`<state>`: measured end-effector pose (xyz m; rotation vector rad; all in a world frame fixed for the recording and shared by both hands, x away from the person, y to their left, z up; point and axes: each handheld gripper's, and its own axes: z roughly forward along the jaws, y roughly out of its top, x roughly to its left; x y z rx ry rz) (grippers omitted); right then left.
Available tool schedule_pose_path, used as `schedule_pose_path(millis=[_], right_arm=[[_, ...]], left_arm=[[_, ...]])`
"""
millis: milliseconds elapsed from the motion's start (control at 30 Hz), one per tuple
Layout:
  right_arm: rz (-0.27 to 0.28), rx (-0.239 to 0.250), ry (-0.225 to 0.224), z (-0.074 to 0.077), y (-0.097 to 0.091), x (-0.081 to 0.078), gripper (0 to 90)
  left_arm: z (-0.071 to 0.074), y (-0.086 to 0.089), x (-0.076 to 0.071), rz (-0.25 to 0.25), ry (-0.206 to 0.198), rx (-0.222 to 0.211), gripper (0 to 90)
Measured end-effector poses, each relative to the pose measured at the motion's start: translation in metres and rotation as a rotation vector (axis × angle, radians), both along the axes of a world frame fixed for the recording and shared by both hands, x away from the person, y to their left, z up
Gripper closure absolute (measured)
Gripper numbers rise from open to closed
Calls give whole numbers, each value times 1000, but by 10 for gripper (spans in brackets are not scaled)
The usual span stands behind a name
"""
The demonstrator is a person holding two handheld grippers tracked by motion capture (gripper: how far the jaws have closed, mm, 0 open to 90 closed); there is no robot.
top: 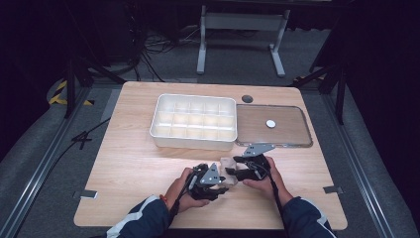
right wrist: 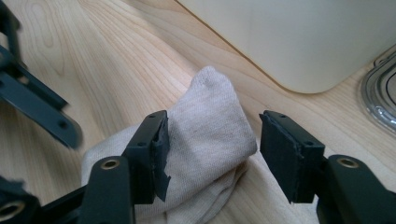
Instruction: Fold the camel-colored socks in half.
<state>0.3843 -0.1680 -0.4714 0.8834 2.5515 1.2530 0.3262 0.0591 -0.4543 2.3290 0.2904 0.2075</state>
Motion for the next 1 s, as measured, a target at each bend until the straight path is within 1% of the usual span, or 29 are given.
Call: schedule_pose_path(millis=[33, 67, 100, 133, 167, 200, 233, 267, 300, 333, 367, 400, 433, 467, 533, 567, 600, 667, 700, 733, 767, 833, 867, 900, 933, 967, 1000], right_arm=[[-2, 9, 14, -1, -1, 1, 425], [-3, 13, 19, -2, -1, 2, 417], [-3, 14, 21, -2, -2, 2, 413], [-1, 11, 22, -2, -2, 3, 414], [-1, 11, 22, -2, -2, 3, 414], [-1, 5, 17, -2, -1, 2, 414], [1, 4, 18, -2, -1, 2, 417], [1, 4, 18, -2, -1, 2, 417], [2, 8, 29, -2, -1, 2, 417], [4, 16, 40, -3, -1, 3, 416], [4, 24, 51, -4, -2, 4, 417], [1, 37, 74, -5, -3, 5, 417], [3, 40, 85, -5, -3, 7, 418], [2, 46, 107, -6, -3, 8, 419], [11, 61, 155, -7, -4, 10, 425], [26, 69, 178, -7, -4, 12, 442], [35, 72, 183, -8, -4, 12, 451], [56, 79, 200, -8, -4, 13, 494], [65, 83, 216, -8, -3, 13, 518], [75, 84, 231, -8, -3, 13, 527], [88, 83, 233, -8, -2, 12, 539], [98, 82, 241, -7, -1, 11, 596], [98, 82, 241, -7, -1, 11, 596], [122, 86, 253, -6, 0, 10, 655], [122, 86, 253, -6, 0, 10, 655], [127, 87, 260, -6, 0, 10, 669], [130, 85, 257, -5, 0, 9, 687]], left_arm=[[2, 5, -1, 12, -1, 4, 592], [3, 9, -1, 12, -3, 8, 581], [3, 9, -1, 12, -3, 8, 566], [5, 22, -1, 36, -9, 20, 544], [5, 22, -1, 36, -9, 20, 520], [4, 36, -1, 52, -11, 38, 489], [2, 45, -1, 64, -12, 56, 473], [2, 45, -1, 64, -12, 56, 452], [-1, 55, -2, 83, -12, 69, 452], [-3, 65, -1, 97, -10, 76, 426], [-5, 76, -1, 125, -3, 84, 411], [-7, 85, -1, 153, -4, 88, 379], [-8, 94, -1, 173, 1, 89, 347], [-10, 102, -1, 199, 16, 75, 338], [-12, 117, 1, 247, 47, 62, 305], [-14, 122, 1, 261, 47, 64, 289], [-15, 127, 1, 290, 45, 69, 280], [-18, 132, 1, 317, 45, 103, 273], [-19, 134, 2, 313, 42, 89, 251], [-20, 137, 2, 317, 57, 81, 236], [-21, 139, 3, 327, 66, 72, 231], [-22, 139, 4, 346, 68, 69, 192], [-22, 139, 4, 346, 68, 69, 173], [-23, 138, 6, 360, 74, 60, 159], [-23, 138, 6, 360, 74, 60, 154], [-25, 139, 6, 373, 88, 48, 154], [-26, 140, 6, 395, 101, 28, 146]])
